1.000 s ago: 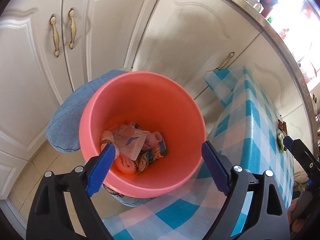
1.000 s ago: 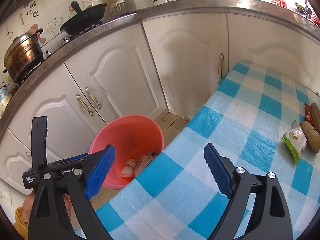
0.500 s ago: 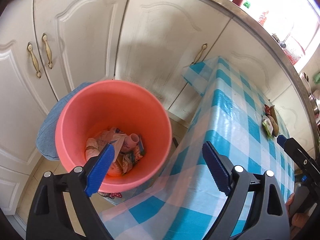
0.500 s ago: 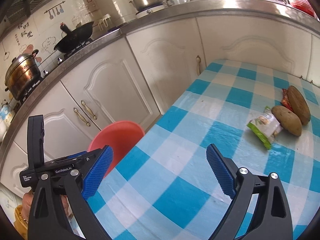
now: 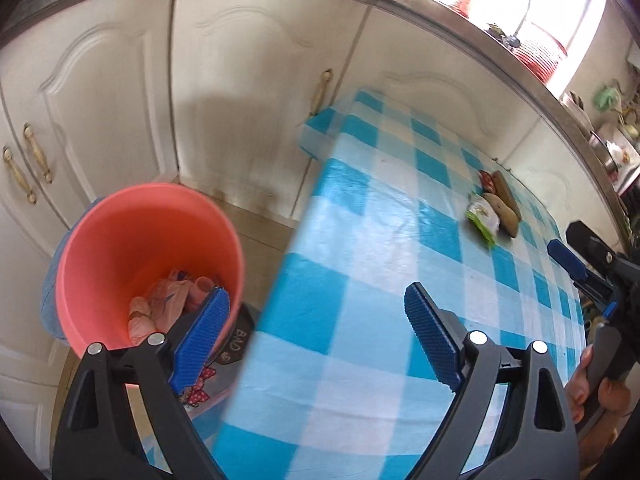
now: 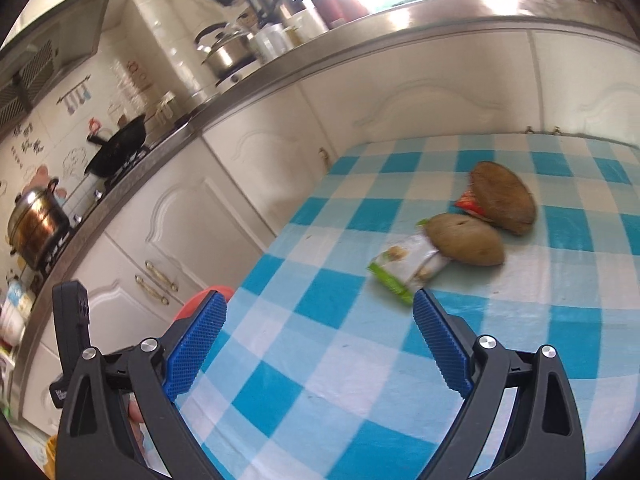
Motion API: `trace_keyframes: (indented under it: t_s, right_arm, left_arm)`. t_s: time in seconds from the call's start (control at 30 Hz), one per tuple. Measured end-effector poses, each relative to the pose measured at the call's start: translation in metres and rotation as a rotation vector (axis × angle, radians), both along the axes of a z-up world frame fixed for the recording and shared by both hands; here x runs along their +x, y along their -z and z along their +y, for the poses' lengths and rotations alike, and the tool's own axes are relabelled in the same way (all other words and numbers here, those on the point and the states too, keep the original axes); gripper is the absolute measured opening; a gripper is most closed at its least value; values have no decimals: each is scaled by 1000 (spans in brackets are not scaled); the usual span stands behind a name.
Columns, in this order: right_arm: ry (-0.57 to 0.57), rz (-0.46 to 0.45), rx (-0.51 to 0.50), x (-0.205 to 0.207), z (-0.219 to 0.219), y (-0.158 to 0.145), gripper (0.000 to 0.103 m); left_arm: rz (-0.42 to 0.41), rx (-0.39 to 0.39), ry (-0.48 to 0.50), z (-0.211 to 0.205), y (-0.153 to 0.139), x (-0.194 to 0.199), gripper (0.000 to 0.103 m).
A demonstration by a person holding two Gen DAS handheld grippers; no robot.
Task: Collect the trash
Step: 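Move both open tools back over the table toward the potatoes and wrapper, then grasp the white-green snack wrapper with the left gripper while the right grasps the large brown potato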
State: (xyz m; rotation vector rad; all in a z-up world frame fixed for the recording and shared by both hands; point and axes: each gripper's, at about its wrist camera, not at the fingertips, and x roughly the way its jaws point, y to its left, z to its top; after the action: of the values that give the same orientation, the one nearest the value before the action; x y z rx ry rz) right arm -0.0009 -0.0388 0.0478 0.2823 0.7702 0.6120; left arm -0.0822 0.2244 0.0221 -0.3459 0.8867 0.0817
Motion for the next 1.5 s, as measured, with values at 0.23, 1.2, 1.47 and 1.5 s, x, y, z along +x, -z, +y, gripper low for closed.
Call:
trace_keyframes:
  t_s: [0.23, 1.2, 1.47, 1.5]
  right_arm:
    - [132, 59, 56, 23, -69, 6, 93]
    - [99, 127, -144, 153, -83, 47, 93]
    - [77, 110, -199, 164, -72, 52, 93]
    - [78, 104, -207, 164, -71, 52, 93]
  left_arm:
    - [-37, 53, 154, -55, -7, 22, 90]
    - [9, 222, 530, -184, 20, 158, 90]
    - [-7, 228, 544, -187, 24, 161, 89]
    - [-9, 228, 545, -188, 24, 161, 89]
